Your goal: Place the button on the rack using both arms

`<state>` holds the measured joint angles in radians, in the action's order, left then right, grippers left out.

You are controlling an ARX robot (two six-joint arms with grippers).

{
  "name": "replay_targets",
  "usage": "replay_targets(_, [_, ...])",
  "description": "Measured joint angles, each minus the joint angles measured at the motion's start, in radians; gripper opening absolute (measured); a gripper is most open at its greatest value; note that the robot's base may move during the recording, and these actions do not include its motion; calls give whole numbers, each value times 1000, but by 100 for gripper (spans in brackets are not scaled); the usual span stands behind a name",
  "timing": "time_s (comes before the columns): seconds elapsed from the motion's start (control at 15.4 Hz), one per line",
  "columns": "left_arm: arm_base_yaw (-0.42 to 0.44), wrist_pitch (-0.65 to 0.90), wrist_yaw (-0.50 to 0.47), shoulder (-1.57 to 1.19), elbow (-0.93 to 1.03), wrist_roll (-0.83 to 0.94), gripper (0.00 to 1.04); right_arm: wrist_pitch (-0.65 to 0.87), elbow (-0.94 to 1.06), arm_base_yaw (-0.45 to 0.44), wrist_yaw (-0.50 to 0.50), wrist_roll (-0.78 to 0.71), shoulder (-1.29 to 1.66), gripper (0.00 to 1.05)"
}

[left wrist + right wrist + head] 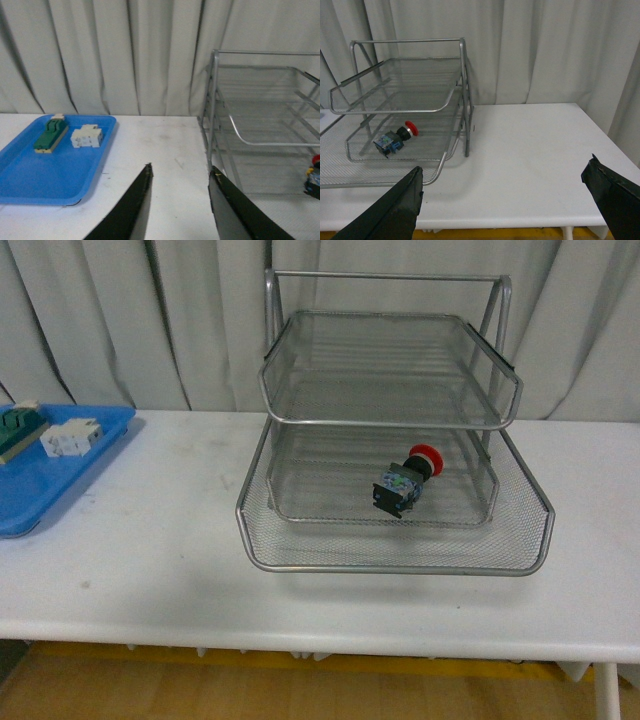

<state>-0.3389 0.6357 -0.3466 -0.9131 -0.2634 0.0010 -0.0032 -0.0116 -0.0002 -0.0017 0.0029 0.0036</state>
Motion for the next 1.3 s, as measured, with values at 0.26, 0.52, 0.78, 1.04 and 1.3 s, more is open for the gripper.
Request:
replay_targets(0.26, [132,-50,132,177,120,0,2,0,0,0,2,0,0,98])
replay_targets(0.52, [212,-129,217,323,183,0,2,0,0,0,2,0,0,98])
replay_targets(0.78, [346,-227,332,458,220,-1,2,0,0,0,2,0,0,98])
replay_targets(1.04, [336,-281,346,559,254,-1,2,-1,0,0,2,0,0,98])
replay_targets(1.3, [336,-383,346,662,254,-1,2,0,0,0,2,0,0,98])
